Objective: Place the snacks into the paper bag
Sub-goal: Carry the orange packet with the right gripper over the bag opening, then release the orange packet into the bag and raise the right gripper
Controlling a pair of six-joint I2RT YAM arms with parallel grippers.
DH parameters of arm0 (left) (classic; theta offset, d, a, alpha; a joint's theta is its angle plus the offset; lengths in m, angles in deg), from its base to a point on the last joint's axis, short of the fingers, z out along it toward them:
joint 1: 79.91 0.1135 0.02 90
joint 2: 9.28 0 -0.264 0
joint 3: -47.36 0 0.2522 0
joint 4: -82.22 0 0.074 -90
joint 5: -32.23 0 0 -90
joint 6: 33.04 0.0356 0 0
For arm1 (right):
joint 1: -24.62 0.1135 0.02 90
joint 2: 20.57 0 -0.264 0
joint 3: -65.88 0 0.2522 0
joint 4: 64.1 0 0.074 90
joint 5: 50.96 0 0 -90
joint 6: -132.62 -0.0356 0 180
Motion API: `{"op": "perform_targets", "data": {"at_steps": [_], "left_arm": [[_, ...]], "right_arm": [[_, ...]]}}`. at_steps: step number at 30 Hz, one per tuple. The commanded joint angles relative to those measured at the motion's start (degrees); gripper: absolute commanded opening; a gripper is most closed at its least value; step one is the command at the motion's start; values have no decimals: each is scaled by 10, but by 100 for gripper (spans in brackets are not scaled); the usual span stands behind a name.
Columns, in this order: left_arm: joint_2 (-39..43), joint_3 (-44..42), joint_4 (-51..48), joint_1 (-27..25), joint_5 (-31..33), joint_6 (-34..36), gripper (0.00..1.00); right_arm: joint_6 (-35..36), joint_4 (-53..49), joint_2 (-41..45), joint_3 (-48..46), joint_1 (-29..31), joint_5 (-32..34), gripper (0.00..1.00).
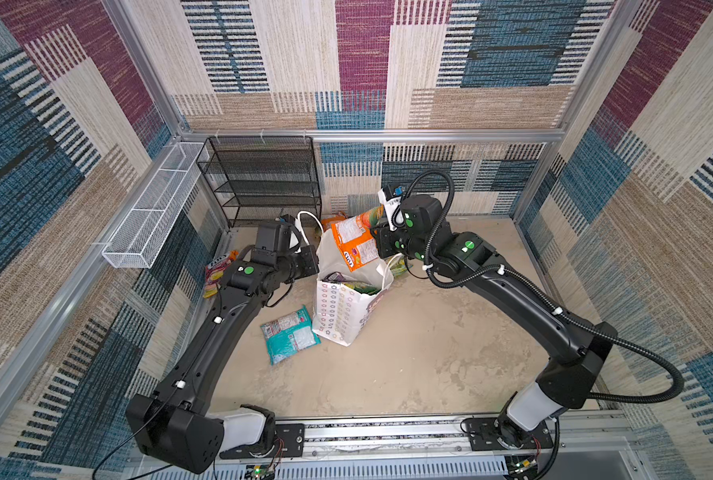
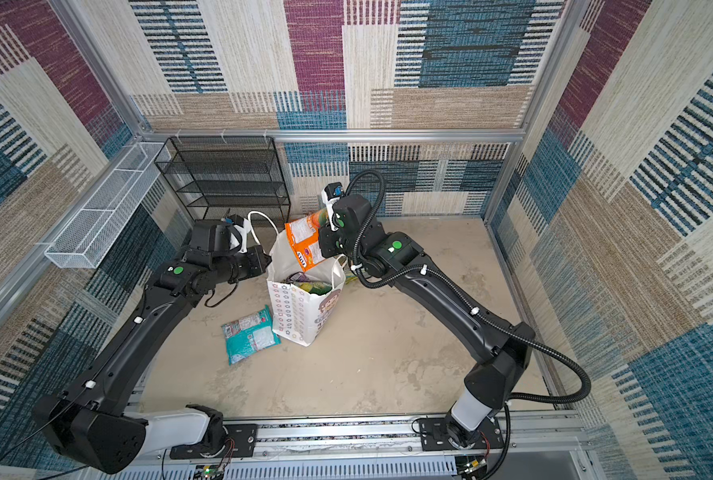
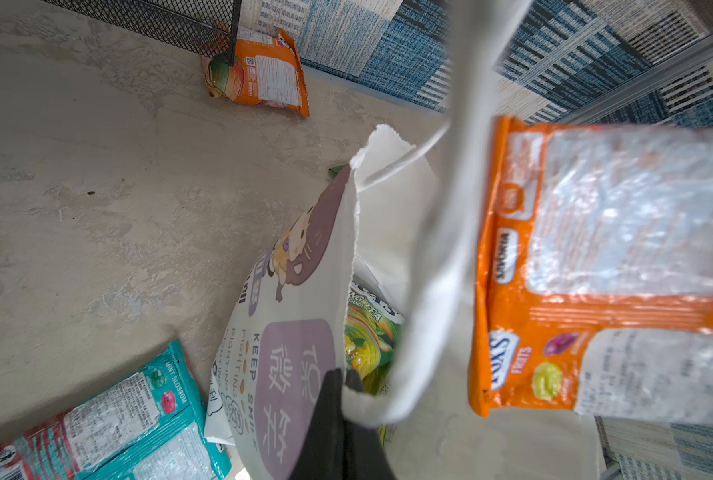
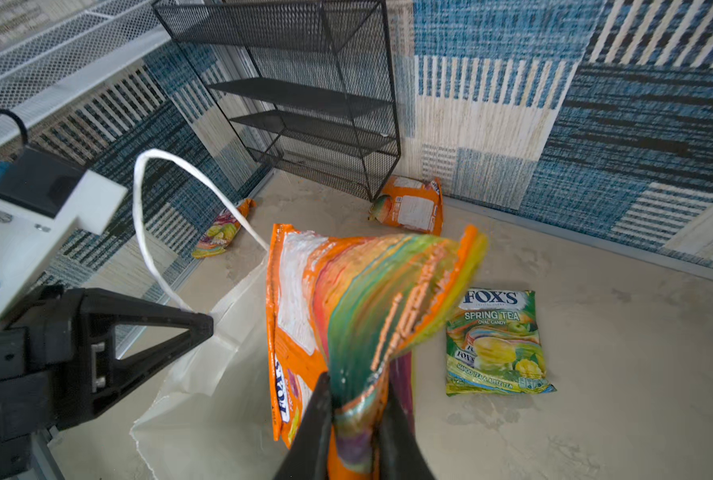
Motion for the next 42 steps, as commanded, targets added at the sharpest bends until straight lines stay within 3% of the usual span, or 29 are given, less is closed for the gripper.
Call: {"op": "perform_targets", "data": {"at_steps": [1,7,14,19,25,30,33,35,42], "left_arm": [[0,4,-14,-1,2,13,0],[-1,4,-15,-1,2,13,0],[0,3,-13,0,1,13,0],[1,4,-14,-1,1,13,0],[2,4,-14,-1,2,14,0],[3,4,-16,0,4,14,0],[2,5,-17,-1,4,13,0],[1,6,-17,0,3,13,0],[3,6,-18,-1,0,12,0]], "right_arm": [[16,5,-18,4,9,16,5],[29,0,-45,-7,30,54,5],[32,26,-42,-24,31,43,39],[30,31,-32,-27,32,34,49],[28,35,-14,-21,32,28,56],[29,16,-2,-1,26,76,70],[18,7,14,8,-5,65,79],[3,15,36,0,-37,24,83],[-61,98,120,-112,-164,-59,99]]}}
